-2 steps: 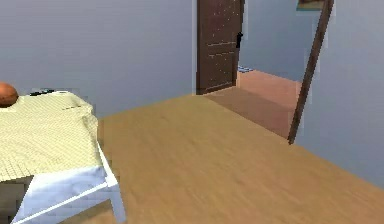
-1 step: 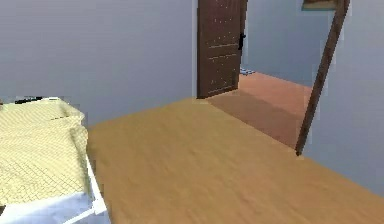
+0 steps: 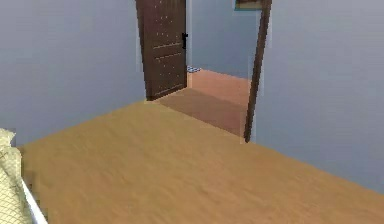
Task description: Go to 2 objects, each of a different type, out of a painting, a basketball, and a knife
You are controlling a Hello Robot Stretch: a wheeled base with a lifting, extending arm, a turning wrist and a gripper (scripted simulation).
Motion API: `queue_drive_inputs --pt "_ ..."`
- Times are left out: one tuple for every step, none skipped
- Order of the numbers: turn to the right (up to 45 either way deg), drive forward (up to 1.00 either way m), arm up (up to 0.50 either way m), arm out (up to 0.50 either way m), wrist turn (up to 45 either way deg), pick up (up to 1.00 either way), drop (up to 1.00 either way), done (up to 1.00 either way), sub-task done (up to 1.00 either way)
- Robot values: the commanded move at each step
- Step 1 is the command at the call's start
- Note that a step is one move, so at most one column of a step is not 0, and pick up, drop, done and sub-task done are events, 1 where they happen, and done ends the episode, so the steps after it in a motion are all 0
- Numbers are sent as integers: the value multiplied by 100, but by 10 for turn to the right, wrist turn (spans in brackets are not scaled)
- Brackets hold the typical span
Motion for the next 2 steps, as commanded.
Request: queue_drive_inputs --pt "0 100 0 0 0 0 0 0 0" --pt "30 0 0 0 0 0 0 0 0"
